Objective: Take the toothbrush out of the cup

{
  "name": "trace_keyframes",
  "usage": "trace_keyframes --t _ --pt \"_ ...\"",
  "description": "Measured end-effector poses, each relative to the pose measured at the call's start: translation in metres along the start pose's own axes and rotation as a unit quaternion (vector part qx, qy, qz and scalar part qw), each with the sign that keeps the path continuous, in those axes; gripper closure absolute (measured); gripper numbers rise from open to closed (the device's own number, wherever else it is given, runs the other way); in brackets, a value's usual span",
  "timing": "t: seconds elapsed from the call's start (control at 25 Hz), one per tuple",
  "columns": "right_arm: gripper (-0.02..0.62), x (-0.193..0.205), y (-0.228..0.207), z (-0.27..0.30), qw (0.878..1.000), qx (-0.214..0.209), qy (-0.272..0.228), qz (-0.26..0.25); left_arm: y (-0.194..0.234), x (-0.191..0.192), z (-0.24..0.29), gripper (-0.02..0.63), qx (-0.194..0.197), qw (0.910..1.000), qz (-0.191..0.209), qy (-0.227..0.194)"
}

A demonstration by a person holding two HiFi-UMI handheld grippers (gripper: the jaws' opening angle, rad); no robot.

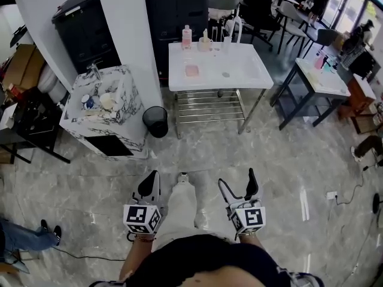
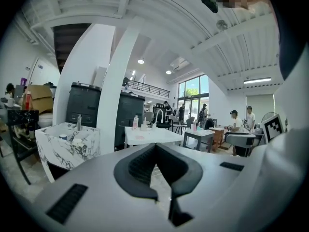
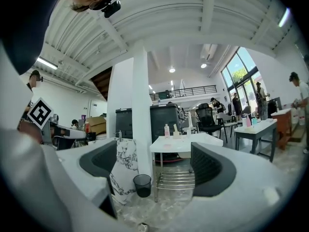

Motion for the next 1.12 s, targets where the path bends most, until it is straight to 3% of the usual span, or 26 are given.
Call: trace_keyframes --t 0.4,0.76,1.12 --pt "0.124 -0.049 -0.045 0.118 0.999 0.017 -0.022 0.019 0.075 -0.081 0.108 0.603 -0.020 0.9995 0.025 -0.005" --pt "0.124 -0.094 -0.077 0.240 1.000 0.009 -0.018 0.012 0.133 -0.141 0.211 0.603 -0.009 0.9998 0.017 -0.003" --pt "0.124 -0.125 -0.109 0.332 0.999 0.033 -0.007 0.018 0.172 -0.190 0.299 0.603 0.008 0.9997 0.020 -0.014"
Point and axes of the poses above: the fingertips, and each gripper's own axes: z forward along the fingers, y to its left, x out of its underside, the point moved 5 cm from there along -z, backward along the fingers, and after that the axes turned 12 degrees about y, right-handed, at the moved point
